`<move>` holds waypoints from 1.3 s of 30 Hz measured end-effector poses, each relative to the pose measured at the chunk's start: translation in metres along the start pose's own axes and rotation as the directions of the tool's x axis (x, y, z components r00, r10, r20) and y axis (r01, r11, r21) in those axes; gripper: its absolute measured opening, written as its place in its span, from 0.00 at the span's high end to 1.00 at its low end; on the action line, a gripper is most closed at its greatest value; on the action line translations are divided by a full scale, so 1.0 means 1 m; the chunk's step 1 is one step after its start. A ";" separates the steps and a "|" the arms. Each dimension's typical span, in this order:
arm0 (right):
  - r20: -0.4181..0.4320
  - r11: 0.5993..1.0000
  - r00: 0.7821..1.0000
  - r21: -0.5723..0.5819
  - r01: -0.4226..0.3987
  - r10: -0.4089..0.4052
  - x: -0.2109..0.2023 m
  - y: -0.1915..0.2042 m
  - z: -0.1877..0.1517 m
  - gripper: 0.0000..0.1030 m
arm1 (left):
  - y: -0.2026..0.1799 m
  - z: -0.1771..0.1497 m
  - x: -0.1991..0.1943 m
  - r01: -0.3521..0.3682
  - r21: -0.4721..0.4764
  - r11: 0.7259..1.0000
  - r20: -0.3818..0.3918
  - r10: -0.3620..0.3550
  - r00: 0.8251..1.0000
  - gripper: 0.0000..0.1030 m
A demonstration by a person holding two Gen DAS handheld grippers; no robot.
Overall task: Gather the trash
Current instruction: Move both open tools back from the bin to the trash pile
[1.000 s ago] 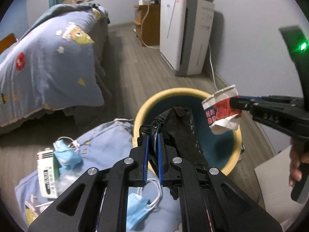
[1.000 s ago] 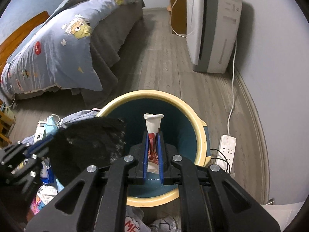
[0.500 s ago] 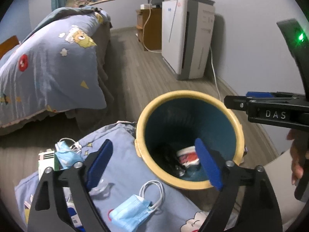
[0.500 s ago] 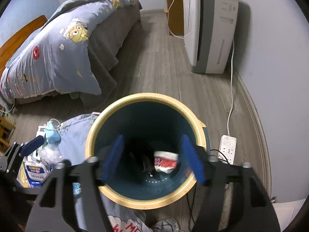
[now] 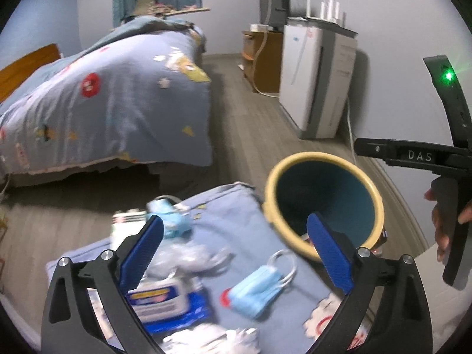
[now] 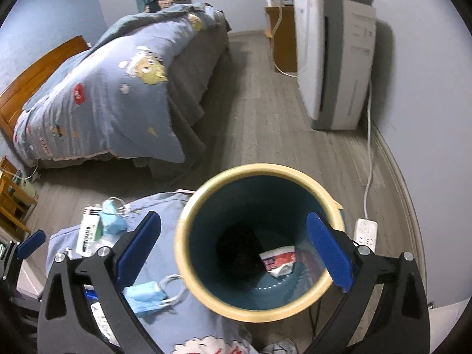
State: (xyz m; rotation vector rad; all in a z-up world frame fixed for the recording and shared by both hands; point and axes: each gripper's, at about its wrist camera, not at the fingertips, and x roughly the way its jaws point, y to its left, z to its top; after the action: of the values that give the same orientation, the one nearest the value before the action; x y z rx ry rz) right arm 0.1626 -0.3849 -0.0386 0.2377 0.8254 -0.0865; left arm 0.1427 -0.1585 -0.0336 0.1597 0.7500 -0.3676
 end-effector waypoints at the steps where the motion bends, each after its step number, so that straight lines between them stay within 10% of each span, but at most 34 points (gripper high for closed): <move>1: 0.002 1.000 1.000 -0.009 -0.008 0.008 -0.001 0.006 0.000 0.06 | 0.010 -0.004 -0.008 -0.014 -0.010 1.000 0.001 0.014 1.000 0.06; 20: -0.026 0.979 0.996 -0.184 -0.086 0.082 -0.016 0.115 -0.017 0.06 | 0.134 -0.073 -0.095 -0.219 -0.165 0.962 -0.024 0.218 0.976 0.05; 39: -0.166 0.978 0.986 -0.198 -0.061 0.027 -0.026 0.148 -0.113 0.06 | 0.120 -0.168 -0.087 -0.189 -0.120 0.975 -0.140 0.172 0.975 0.05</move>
State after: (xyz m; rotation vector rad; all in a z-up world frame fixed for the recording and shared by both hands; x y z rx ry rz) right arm 0.0890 -0.2143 -0.0671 0.0713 0.9839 0.0597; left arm 0.0231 0.0210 -0.0934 0.1256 0.8775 -0.1342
